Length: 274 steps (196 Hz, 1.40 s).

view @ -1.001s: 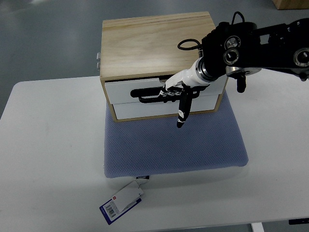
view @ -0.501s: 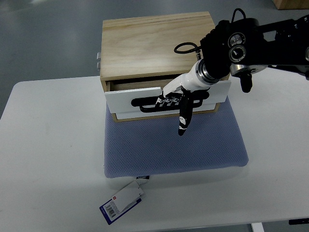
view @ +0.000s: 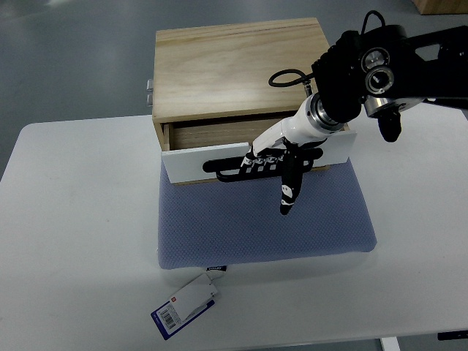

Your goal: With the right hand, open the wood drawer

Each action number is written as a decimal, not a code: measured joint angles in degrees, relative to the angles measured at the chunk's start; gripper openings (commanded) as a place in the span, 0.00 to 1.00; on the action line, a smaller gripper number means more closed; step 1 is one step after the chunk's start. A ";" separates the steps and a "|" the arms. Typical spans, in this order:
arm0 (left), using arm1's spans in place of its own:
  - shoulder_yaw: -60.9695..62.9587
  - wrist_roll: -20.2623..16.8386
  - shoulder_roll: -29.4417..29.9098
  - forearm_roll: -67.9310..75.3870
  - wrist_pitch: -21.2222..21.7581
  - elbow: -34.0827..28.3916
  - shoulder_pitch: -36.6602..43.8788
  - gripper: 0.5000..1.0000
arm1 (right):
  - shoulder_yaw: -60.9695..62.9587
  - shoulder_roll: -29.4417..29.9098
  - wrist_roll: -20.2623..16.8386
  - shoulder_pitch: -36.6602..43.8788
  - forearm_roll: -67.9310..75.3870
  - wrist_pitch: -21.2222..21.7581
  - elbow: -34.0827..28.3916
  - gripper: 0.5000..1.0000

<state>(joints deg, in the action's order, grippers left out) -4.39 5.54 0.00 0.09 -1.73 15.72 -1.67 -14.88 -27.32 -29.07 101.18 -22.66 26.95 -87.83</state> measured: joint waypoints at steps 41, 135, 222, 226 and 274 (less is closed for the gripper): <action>0.00 0.00 0.00 0.00 0.00 0.00 0.00 1.00 | 0.16 -1.69 0.14 0.00 1.23 1.78 -1.60 0.89; 0.00 0.00 0.00 0.00 0.06 0.01 0.00 1.00 | 1.88 -1.78 0.20 2.00 3.50 3.36 -2.45 0.89; -0.09 0.00 0.00 0.00 0.03 -0.07 0.00 1.00 | 7.38 -4.72 0.43 4.42 4.11 3.45 -1.60 0.89; -0.09 0.00 0.00 0.00 0.03 -0.06 0.00 1.00 | 8.36 -5.19 0.54 4.51 4.12 3.44 -1.20 0.89; 0.08 0.00 0.00 0.00 0.03 0.02 0.00 1.00 | 20.94 -9.77 2.30 3.63 8.14 2.82 8.69 0.89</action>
<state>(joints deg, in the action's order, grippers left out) -4.32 5.54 0.00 0.09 -1.69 15.74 -1.67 6.07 -37.09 -26.77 104.81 -14.52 29.77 -79.14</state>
